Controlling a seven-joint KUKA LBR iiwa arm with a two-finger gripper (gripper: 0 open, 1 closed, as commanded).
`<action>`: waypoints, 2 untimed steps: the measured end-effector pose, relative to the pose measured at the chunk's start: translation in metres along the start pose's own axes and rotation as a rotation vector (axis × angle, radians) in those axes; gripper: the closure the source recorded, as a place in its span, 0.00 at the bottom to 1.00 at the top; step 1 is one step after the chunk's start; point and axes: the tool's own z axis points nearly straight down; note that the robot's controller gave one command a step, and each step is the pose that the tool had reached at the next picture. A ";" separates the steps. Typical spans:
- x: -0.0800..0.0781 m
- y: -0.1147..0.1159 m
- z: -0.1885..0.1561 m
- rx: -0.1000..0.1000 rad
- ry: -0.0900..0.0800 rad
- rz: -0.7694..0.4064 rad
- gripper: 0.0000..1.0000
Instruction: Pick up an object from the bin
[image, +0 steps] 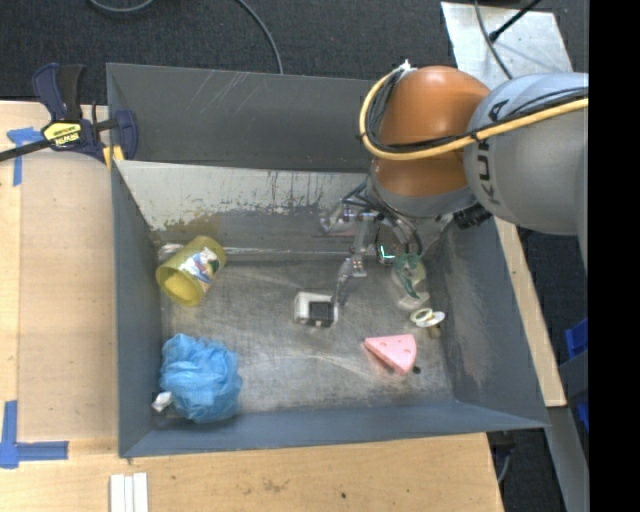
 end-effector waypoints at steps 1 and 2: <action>-0.002 0.000 -0.004 0.000 -0.008 0.000 0.00; 0.004 0.011 0.030 0.002 -0.016 -0.099 0.00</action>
Offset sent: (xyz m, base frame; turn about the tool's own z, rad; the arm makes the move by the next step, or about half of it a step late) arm -0.0195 0.0286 -0.0850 -0.2335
